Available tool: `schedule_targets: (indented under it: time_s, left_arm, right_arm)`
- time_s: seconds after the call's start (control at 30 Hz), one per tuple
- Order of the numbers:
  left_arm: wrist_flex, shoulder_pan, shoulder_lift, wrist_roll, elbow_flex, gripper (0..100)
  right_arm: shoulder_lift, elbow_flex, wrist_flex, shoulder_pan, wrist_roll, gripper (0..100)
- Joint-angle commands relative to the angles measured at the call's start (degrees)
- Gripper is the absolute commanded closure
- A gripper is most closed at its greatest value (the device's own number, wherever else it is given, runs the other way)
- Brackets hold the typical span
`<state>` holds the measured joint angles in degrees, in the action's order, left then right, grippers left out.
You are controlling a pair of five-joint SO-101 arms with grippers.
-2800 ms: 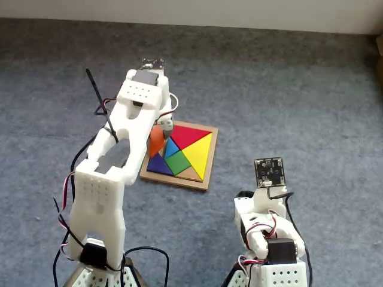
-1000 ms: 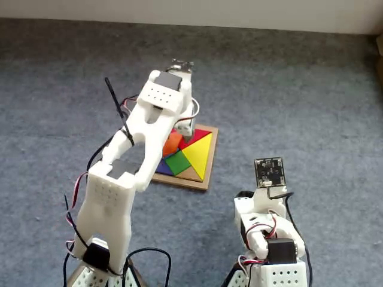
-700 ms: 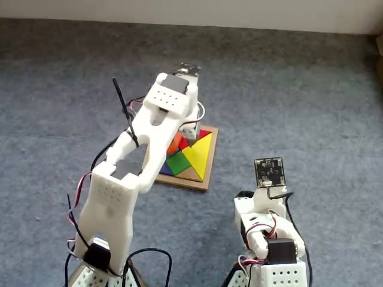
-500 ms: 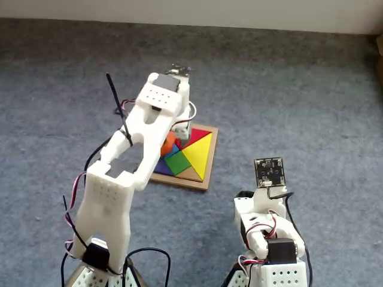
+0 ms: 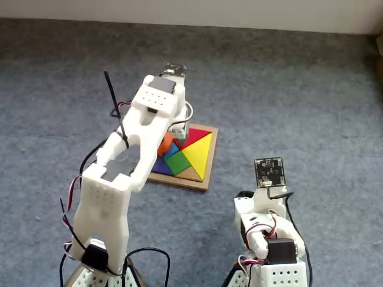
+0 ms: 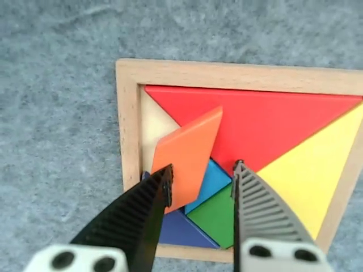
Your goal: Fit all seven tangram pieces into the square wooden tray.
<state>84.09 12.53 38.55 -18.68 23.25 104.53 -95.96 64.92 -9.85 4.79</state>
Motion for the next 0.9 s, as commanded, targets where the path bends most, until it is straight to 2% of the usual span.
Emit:
schedule_targets:
  time_s: [0.0, 0.2, 0.47, 0.7, 0.87]
  left_arm:
    - [-0.97, -1.10, 0.48, 0.44, -0.57, 81]
    - [-2.46, 2.59, 0.40, 0.44, 0.57, 81]
    - [-7.56, 4.26, 0.48, 0.35, 2.33, 81]
    - [-7.12, 7.52, -0.48, 0.35, 3.03, 81]
    - [-2.37, 7.08, -3.21, 0.35, 5.41, 81]
  right_arm:
    - [0.66, -6.11, 0.22, 0.57, 0.00, 96.9]
    - [0.66, -6.11, 0.22, 0.57, 0.00, 96.9]
    - [0.66, -6.11, 0.22, 0.57, 0.00, 96.9]
    - [0.66, -6.11, 0.22, 0.57, 0.00, 96.9]
    - [0.66, -6.11, 0.22, 0.48, 0.00, 96.9]
